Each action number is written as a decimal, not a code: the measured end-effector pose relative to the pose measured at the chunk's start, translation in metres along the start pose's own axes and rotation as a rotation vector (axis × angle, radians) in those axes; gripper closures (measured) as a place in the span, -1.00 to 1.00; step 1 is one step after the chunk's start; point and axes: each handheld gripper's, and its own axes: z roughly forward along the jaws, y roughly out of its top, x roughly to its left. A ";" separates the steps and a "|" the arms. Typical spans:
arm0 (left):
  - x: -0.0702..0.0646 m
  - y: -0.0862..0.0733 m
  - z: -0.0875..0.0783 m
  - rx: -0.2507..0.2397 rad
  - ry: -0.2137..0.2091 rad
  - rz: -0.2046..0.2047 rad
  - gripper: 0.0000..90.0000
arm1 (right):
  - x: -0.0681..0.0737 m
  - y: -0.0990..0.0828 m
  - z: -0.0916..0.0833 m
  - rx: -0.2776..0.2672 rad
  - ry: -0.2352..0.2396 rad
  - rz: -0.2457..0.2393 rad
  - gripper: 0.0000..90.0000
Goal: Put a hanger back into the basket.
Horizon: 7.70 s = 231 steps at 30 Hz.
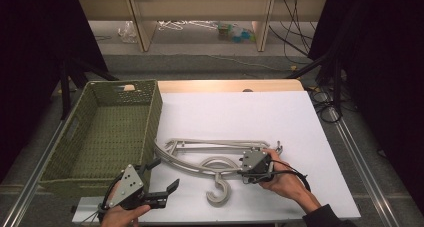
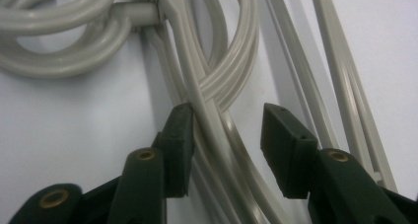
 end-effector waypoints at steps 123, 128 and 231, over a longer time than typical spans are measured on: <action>-0.044 0.044 0.073 0.428 -0.259 0.307 0.76 | -0.009 0.026 -0.077 -0.240 0.026 -0.191 0.18; -0.025 0.048 0.065 0.422 -0.211 0.160 0.76 | -0.005 0.025 -0.087 -0.321 -0.017 -0.064 0.02; 0.220 0.058 -0.061 0.391 0.209 -0.238 0.76 | 0.006 -0.007 -0.076 -0.439 0.034 0.255 -0.44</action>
